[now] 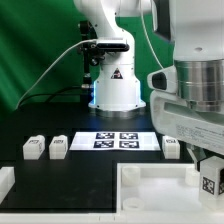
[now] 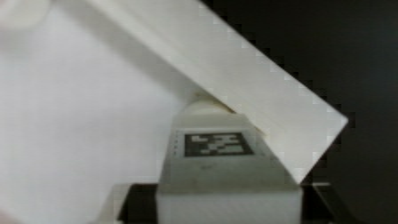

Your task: Assemble one leg

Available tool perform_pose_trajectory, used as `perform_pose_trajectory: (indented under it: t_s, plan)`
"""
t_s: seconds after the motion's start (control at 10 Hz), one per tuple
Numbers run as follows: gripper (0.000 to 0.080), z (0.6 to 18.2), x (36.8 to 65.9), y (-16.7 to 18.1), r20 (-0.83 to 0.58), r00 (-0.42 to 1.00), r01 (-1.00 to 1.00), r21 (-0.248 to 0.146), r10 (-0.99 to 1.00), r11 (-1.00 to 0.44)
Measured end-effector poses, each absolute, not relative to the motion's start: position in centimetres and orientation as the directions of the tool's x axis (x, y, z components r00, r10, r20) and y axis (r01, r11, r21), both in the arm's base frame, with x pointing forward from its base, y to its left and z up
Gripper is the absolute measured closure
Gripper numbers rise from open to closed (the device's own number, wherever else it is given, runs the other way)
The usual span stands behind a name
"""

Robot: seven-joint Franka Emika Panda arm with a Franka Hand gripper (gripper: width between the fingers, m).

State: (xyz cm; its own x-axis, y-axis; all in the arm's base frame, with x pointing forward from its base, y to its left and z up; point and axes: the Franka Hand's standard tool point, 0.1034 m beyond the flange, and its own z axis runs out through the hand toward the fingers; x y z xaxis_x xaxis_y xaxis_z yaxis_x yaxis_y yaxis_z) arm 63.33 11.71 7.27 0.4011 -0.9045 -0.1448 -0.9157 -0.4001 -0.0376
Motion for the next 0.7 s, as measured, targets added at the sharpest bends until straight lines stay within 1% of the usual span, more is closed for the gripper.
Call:
perform_pose_trajectory:
  t_s: [0.1, 0.3, 0.5, 0.6, 0.7]
  plan:
    - [0.0505, 7.20, 63.31, 11.67, -0.171, 0.240, -0.971, -0.030, -0.956, -0.238]
    - [0.0505, 7.15, 63.27, 11.79, -0.198, 0.070, -0.998, -0.019, -0.978, -0.068]
    - [0.0505, 7.09, 63.20, 11.85, -0.196, 0.156, -0.988, -0.034, -0.968, -0.152]
    - [0.0324, 7.05, 63.06, 12.05, -0.189, 0.250, -0.968, -0.044, -0.950, -0.246]
    - [0.0208, 7.09, 63.09, 12.04, -0.185, 0.343, -0.939, -0.062, -0.921, -0.337]
